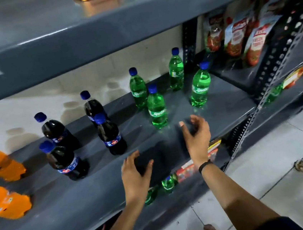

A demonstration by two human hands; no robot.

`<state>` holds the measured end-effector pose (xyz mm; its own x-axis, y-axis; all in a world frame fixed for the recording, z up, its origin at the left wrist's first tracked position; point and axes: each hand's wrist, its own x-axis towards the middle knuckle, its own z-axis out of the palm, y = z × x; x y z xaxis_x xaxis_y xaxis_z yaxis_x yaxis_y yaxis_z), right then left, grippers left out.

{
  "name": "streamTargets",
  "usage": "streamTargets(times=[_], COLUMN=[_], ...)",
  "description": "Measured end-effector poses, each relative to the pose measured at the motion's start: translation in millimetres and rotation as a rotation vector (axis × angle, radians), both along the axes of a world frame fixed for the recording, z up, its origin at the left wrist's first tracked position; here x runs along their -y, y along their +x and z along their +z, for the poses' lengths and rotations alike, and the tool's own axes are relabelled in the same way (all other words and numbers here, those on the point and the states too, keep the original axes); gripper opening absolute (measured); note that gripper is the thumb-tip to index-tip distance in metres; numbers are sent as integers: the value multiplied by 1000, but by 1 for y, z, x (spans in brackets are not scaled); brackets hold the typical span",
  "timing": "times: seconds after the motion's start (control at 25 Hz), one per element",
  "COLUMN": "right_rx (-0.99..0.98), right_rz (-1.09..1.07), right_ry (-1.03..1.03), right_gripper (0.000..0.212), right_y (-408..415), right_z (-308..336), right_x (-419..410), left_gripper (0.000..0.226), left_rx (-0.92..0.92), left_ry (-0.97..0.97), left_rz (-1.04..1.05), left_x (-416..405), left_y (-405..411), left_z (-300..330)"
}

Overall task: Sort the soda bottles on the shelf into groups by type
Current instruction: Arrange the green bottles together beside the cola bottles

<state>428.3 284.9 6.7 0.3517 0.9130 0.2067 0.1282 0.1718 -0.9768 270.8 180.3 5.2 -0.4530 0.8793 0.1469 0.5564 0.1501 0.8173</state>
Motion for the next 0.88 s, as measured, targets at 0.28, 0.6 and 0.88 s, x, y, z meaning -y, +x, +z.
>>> streamTargets(times=[0.28, 0.6, 0.88], right_rx=[328, 533, 518], right_rz=[185, 315, 293], right_ry=[-110, -91, -10], right_gripper=[80, 81, 65], right_y=[92, 110, 115], right_z=[5, 6, -1], right_x=[-91, -143, -145], left_gripper=[92, 60, 58], left_rx=[148, -1, -69], left_ry=[2, 49, 70], left_rz=[135, 360, 390], left_x=[-110, -140, -141], left_y=[61, 77, 79], left_z=[8, 3, 1])
